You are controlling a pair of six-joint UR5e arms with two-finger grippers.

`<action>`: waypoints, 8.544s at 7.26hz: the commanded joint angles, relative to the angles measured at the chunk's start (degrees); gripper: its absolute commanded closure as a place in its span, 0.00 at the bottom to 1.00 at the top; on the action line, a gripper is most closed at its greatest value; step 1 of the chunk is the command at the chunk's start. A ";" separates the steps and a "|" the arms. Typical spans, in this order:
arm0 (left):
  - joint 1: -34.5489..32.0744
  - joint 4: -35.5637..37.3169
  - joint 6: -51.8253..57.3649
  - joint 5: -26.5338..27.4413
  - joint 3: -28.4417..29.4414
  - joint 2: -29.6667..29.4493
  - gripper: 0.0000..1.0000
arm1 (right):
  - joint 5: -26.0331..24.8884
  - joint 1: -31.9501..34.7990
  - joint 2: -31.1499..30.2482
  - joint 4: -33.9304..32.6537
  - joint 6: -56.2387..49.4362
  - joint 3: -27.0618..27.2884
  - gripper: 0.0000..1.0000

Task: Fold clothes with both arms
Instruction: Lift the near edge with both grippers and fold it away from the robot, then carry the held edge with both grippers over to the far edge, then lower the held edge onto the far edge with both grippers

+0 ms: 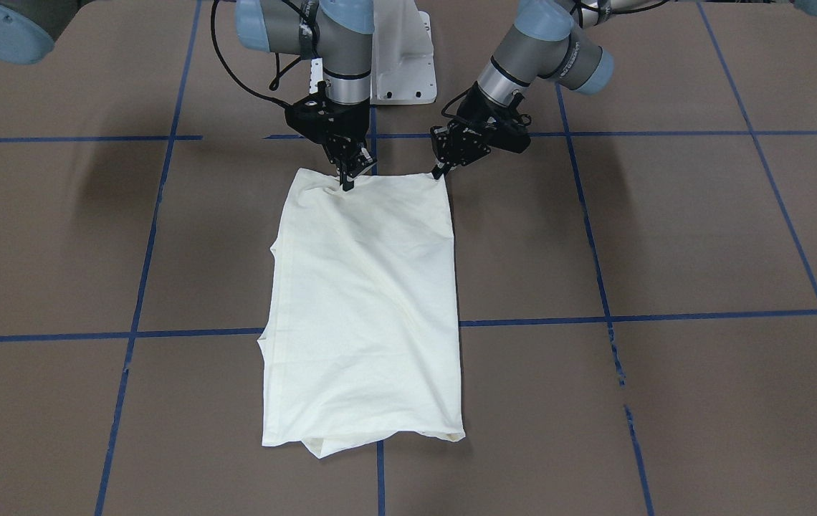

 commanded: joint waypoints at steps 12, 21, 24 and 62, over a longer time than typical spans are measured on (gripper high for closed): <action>-10.34 41.12 9.77 -6.64 -15.52 -13.61 1.00 | 1.30 6.86 -2.17 -6.43 -9.13 13.46 1.00; -17.40 29.79 16.57 -6.37 17.99 -26.02 1.00 | 4.82 15.93 5.21 8.45 -15.90 -11.62 1.00; -17.32 25.83 18.31 -6.46 21.34 -25.94 0.31 | 4.73 16.46 5.21 8.45 -23.85 -12.50 0.01; -22.15 18.27 31.95 -14.28 15.01 -18.20 0.00 | 18.17 19.51 -6.57 25.94 -54.93 -6.34 1.00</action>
